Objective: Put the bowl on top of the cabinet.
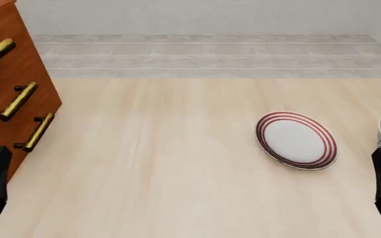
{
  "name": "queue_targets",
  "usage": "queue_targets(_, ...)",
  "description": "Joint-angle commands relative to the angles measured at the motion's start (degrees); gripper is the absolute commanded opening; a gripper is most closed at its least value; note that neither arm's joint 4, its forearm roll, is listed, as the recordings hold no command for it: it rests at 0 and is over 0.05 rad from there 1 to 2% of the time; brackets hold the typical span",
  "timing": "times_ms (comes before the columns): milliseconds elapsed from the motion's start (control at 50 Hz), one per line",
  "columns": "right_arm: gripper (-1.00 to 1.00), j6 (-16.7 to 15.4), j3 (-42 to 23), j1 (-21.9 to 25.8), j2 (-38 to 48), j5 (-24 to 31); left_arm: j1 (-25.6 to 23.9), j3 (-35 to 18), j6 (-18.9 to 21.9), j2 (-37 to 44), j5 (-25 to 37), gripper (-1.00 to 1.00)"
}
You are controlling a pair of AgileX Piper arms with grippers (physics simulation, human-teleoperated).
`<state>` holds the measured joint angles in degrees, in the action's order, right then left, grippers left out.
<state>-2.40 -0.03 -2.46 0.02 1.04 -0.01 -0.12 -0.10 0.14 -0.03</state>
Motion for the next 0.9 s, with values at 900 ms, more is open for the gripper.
queue_targets(900,1.0,-2.7,-19.9,1.8,9.5,10.7,-1.0,-0.3,-0.7,0.1,0.1,1.0)
